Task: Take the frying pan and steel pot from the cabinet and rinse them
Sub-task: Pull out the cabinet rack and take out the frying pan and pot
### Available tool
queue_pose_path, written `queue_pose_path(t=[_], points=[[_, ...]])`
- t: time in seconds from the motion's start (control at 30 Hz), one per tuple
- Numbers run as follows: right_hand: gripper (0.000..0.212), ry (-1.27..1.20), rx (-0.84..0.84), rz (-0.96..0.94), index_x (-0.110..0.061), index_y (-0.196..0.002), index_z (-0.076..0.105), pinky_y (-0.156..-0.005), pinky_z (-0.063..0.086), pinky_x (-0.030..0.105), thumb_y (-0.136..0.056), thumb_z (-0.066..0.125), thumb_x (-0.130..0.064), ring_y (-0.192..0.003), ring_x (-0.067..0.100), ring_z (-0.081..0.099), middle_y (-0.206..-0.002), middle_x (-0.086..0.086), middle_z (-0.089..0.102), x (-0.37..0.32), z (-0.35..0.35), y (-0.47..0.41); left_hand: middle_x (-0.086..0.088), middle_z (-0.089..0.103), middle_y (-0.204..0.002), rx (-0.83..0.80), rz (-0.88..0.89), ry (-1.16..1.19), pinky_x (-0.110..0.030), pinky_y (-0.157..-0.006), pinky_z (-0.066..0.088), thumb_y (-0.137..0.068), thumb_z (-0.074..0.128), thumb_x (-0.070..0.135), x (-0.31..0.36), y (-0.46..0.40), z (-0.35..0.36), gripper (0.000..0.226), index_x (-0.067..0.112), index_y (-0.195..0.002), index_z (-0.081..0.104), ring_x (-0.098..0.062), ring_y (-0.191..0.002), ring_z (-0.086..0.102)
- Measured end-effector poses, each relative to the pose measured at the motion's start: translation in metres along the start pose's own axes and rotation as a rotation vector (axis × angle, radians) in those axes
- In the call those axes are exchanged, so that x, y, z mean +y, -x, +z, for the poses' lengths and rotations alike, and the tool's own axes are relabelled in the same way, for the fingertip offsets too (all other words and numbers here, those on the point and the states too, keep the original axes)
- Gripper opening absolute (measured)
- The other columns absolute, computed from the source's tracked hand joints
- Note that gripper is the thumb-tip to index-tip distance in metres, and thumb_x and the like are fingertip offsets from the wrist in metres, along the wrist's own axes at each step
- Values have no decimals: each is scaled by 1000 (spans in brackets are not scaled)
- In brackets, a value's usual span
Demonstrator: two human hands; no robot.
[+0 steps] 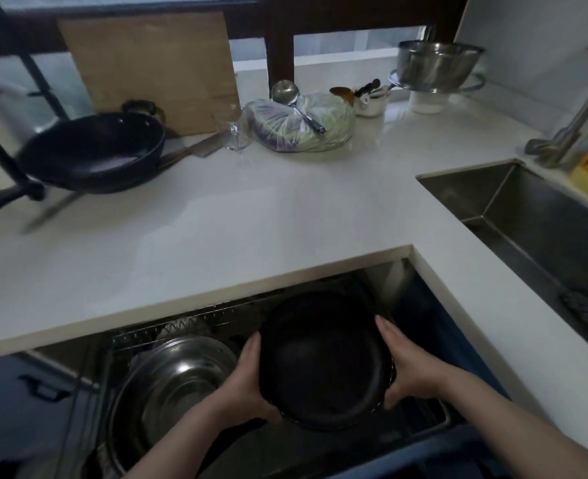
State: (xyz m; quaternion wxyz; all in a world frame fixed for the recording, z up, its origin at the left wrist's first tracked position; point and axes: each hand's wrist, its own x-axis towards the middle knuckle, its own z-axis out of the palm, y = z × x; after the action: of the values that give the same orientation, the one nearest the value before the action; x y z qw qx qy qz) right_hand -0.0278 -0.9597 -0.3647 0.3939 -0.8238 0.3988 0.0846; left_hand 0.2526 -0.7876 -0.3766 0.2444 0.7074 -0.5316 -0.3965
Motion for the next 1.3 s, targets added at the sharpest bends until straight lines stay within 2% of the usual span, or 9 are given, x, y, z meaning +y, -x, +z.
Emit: queue_pose_path(t=[0.17, 0.37, 0.53, 0.67, 0.73, 0.8, 0.9, 1.1, 1.3], points=[[151, -12, -39, 23, -20, -152, -22, -116, 6, 17, -56, 93, -32, -147, 7, -10, -159, -12, -20, -26, -6, 35, 10, -6, -146, -56, -41, 33, 13, -88, 0, -34, 84, 44, 18, 35, -15, 156, 10, -149, -15, -1, -133, -5], [148, -6, -14, 12, -19, -154, -19, -114, 10, 14, -57, 94, -28, -149, 9, -5, -161, -9, -17, -57, -15, 69, 16, 0, -140, -27, -33, 12, 12, -86, 11, -29, 77, 47, 36, 67, -30, 152, 16, -150, -9, -1, -134, 5], [149, -9, 0, 11, -22, -154, -19, -119, 13, 21, -57, 94, -30, -149, 9, -5, -161, -10, -19, -74, -18, 90, 12, 1, -147, -7, 0, 15, 0, -95, 18, -48, 91, 20, 48, 87, -38, 143, 17, -151, -8, 1, -132, 9], [149, -25, 28, -5, -23, -154, -18, -116, 13, 19, -57, 94, -31, -149, 8, -3, -161, -13, -18, -83, -23, 103, 14, 4, -145, 12, 56, 23, 12, -84, 17, -44, 90, 23, 54, 93, -45, 143, 22, -150, -6, 0, -132, 11], [149, -29, 58, -34, -24, -154, -17, -115, 13, 19, -55, 94, -31, -147, 6, 0, -160, -16, -13, -90, -35, 103, 16, 3, -145, 29, 93, 23, 7, -94, 17, -44, 90, 24, 62, 89, -56, 143, 24, -150, -6, -1, -135, 11], [141, -47, 73, -70, -28, -154, -8, -109, 16, 13, -57, 93, -21, -139, 0, 9, -150, -24, 0, -102, -53, 100, 15, 8, -148, 39, 120, 36, -12, -111, 23, -40, 89, 29, 70, 79, -71, 142, 30, -150, -2, -6, -139, 15], [123, -59, 113, -111, -45, -136, 0, -97, 17, 1, -61, 90, -9, -128, -4, 15, -132, -23, 13, -110, -81, 81, 10, 20, -145, 56, 146, 38, -30, -112, 32, -40, 88, 27, 83, 56, -98, 136, 37, -147, 5, -10, -136, 24], [125, -63, 130, -139, -29, -149, 11, -111, 22, 16, -55, 93, -16, -136, 1, 19, -139, -20, 21, -114, -133, 12, 14, 16, -145, 53, 96, -15, -29, -110, 32, -41, 86, 29, 97, -15, -141, 135, 35, -148, 4, -9, -136, 22], [124, -56, 118, -163, -35, -143, 26, -110, 39, 32, -38, 93, -26, -131, 8, 38, -136, -16, 37, -94, -177, -59, 14, 19, -145, 21, 56, -31, -29, -110, 32, -45, 89, 24, 100, -97, -158, 132, 34, -148, 7, -12, -135, 24]])
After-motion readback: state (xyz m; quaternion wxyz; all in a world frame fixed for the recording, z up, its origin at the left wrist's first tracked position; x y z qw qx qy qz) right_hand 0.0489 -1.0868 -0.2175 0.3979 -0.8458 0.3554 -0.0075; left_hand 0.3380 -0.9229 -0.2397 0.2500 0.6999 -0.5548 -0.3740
